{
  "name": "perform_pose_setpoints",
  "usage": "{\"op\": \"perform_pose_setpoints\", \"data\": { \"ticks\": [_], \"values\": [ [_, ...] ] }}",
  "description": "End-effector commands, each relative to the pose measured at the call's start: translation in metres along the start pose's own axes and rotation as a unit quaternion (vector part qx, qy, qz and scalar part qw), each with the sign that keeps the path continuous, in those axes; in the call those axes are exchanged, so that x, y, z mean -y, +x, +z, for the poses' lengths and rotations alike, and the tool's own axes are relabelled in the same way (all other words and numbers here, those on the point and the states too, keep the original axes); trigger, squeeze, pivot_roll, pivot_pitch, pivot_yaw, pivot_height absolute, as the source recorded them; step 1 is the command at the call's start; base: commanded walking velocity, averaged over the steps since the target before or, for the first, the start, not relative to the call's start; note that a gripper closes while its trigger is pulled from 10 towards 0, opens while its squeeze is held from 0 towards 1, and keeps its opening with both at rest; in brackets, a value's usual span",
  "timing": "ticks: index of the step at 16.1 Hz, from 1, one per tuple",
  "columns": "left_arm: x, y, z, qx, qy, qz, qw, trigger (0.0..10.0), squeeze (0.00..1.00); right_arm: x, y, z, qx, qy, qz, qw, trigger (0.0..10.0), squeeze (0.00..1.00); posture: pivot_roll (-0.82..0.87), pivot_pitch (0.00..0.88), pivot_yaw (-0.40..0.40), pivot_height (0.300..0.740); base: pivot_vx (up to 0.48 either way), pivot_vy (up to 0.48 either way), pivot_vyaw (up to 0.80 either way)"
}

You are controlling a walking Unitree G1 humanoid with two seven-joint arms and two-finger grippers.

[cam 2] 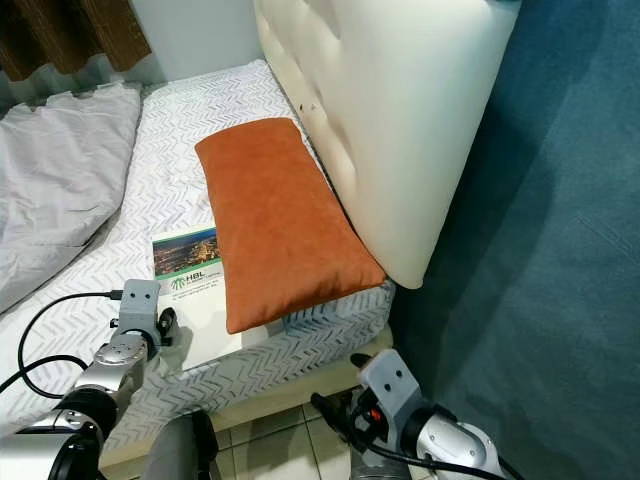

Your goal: Clean up the room

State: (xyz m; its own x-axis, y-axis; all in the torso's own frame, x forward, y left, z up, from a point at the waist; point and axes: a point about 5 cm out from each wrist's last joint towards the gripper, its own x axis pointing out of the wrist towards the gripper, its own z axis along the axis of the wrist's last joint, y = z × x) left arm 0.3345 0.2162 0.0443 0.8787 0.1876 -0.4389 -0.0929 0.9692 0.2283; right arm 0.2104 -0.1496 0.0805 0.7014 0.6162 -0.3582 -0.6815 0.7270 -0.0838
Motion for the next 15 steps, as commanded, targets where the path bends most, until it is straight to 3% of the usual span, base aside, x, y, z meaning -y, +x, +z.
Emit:
{"op": "perform_pose_setpoints", "data": {
  "ticks": [1, 2, 3, 5, 8, 11, 15],
  "values": [
    [-0.008, -0.004, -0.027, -0.055, 0.018, 0.011, 0.998, 10.0, 1.0, -0.003, -0.001, -0.002, -0.006, 0.001, 0.005, 1.0, 10.0, 0.0, -0.21, 0.131, 0.052, 0.576, 0.0, 0.0, 0.0],
    [-0.008, -0.004, -0.023, -0.044, 0.025, 0.01, 0.999, 10.0, 1.0, -0.002, -0.001, -0.002, -0.006, 0.001, 0.005, 1.0, 10.0, 0.0, -0.21, 0.132, 0.053, 0.576, 0.0, 0.0, 0.0],
    [-0.002, -0.002, -0.01, -0.002, 0.008, -0.006, 1.0, 10.0, 0.0, -0.002, -0.001, -0.003, -0.007, 0.001, 0.004, 1.0, 10.0, 0.0, -0.21, 0.138, 0.052, 0.576, 0.0, 0.0, 0.0],
    [0.008, -0.001, 0.003, 0.03, -0.073, -0.038, 0.996, 10.0, 0.0, -0.002, -0.002, -0.004, -0.009, 0.002, 0.003, 1.0, 10.0, 0.0, -0.21, 0.138, 0.052, 0.576, 0.0, 0.0, 0.0],
    [0.027, -0.003, -0.002, 0.011, -0.127, -0.07, 0.989, 10.0, 0.0, -0.002, -0.004, -0.005, -0.012, 0.0, 0.003, 1.0, 10.0, 0.0, -0.22, 0.142, 0.055, 0.576, 0.0, 0.0, 0.0],
    [0.051, -0.013, -0.017, 0.019, -0.163, -0.117, 0.979, 10.0, 0.0, 0.0, -0.007, -0.007, -0.015, 0.001, -0.004, 1.0, 10.0, 0.0, -0.22, 0.144, 0.058, 0.576, 0.0, 0.0, 0.0],
    [0.062, -0.02, -0.022, 0.033, -0.173, -0.138, 0.975, 10.0, 0.0, -0.002, -0.007, -0.008, -0.017, 0.005, -0.002, 1.0, 10.0, 0.0, -0.21, 0.146, 0.051, 0.576, 0.0, 0.0, 0.0]
  ]
}}
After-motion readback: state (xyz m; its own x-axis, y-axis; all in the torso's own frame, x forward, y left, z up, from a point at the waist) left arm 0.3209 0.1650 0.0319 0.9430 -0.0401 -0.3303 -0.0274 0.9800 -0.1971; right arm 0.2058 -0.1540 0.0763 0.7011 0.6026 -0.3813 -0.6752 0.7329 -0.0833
